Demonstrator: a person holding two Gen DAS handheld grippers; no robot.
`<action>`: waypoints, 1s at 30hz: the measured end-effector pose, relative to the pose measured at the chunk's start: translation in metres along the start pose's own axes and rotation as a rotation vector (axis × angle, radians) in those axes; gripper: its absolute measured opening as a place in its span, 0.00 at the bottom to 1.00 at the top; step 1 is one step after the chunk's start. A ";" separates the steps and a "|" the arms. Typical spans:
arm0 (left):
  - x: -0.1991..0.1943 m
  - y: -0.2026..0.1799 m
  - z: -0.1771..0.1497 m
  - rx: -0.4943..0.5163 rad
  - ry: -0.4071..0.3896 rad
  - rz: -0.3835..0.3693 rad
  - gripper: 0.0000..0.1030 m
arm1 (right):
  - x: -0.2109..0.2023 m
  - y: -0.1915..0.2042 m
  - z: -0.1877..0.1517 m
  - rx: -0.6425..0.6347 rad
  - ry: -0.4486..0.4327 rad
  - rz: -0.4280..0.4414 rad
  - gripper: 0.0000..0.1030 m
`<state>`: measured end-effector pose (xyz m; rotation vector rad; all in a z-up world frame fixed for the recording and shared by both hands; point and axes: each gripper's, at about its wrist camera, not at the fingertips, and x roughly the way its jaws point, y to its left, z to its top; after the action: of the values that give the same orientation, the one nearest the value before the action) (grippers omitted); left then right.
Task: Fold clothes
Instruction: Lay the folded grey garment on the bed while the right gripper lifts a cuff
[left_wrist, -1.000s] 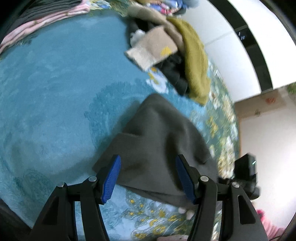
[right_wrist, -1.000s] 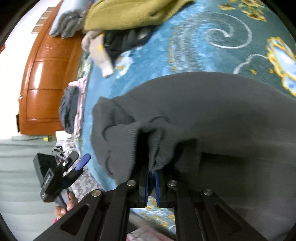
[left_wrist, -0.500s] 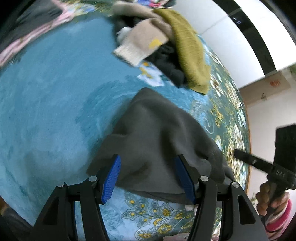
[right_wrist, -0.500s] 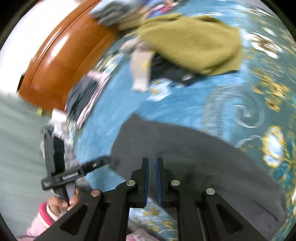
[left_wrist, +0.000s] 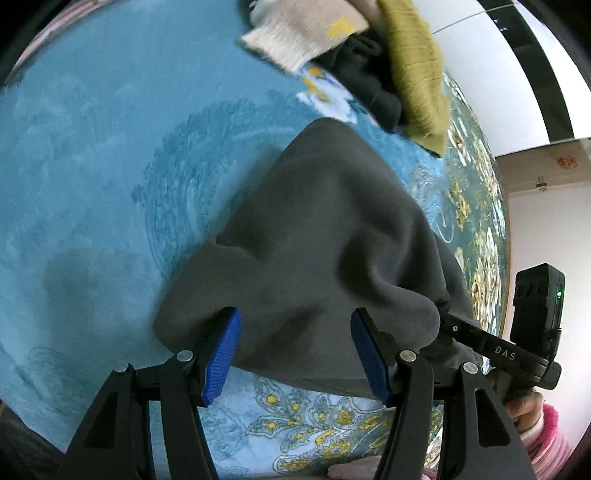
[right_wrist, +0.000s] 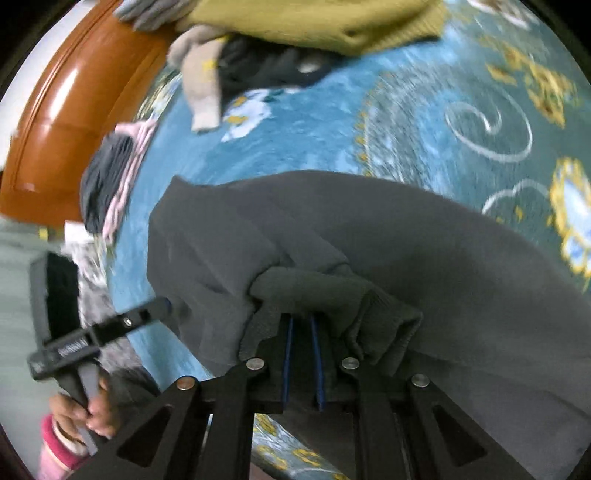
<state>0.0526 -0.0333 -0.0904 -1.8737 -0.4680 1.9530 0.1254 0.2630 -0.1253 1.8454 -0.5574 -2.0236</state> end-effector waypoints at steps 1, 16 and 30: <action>0.000 0.000 0.000 -0.001 0.000 -0.001 0.61 | 0.002 -0.003 0.000 0.013 0.000 0.010 0.12; -0.032 0.019 -0.008 -0.111 -0.089 -0.249 0.61 | -0.137 -0.075 -0.025 0.220 -0.236 -0.027 0.31; -0.055 -0.050 -0.026 0.062 -0.082 -0.252 0.61 | -0.142 -0.226 -0.205 0.887 -0.345 0.276 0.73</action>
<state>0.0830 -0.0183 -0.0194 -1.6146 -0.6285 1.8585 0.3446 0.5177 -0.1333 1.6425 -1.9355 -2.0584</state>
